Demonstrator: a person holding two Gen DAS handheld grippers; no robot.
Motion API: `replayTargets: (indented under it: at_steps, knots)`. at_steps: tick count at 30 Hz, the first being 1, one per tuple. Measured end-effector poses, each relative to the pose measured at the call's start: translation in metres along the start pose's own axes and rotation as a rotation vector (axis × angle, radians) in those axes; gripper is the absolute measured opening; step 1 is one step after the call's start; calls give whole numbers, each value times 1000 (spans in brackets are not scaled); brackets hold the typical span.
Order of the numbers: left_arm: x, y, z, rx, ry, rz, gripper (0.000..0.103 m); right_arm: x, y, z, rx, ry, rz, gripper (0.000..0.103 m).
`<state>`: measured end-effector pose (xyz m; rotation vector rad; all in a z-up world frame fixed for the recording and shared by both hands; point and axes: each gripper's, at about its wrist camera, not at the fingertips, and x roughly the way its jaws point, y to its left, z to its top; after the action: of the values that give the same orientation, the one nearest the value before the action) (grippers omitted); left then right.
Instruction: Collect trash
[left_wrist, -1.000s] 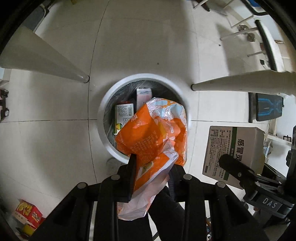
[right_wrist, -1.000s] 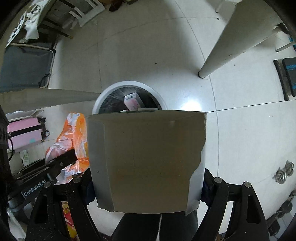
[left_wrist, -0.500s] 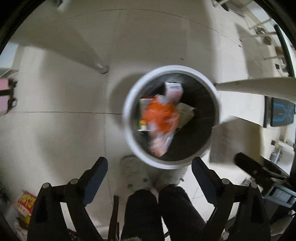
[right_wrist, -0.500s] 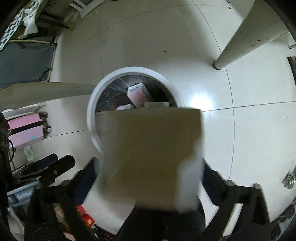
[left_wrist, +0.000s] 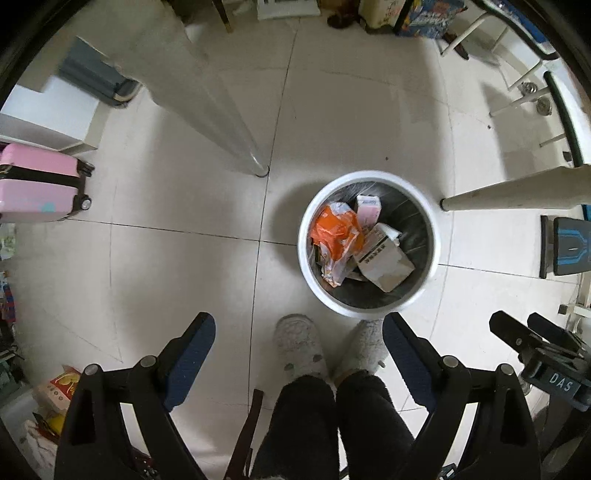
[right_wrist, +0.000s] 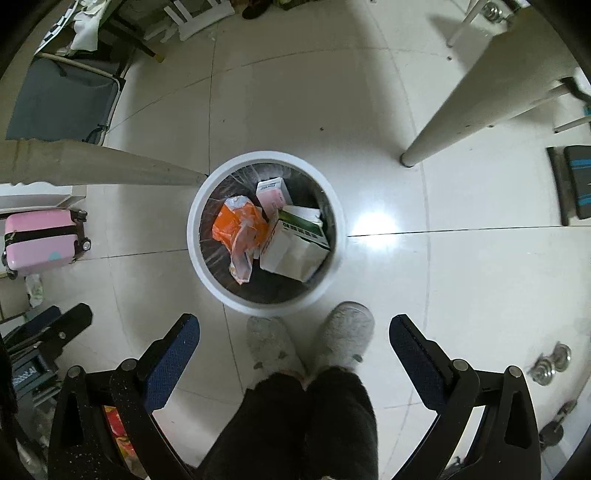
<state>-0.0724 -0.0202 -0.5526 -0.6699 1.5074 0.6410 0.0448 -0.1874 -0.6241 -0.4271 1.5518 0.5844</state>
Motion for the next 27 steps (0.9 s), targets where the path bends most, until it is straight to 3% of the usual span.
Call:
replayTargets:
  at_steps: [11,19,27]
  knots:
    - [-124,-17,-41,60,-54,-43,93,-160,8,-52,-14,-96,-24,103]
    - [-226,-18,-60,92,-117,-111,93,-280,14,-95,-11,-131,39,103]
    - [-306,-11,-80,93,-148,-222,93,-386,20,-130,-38,-140,168,103]
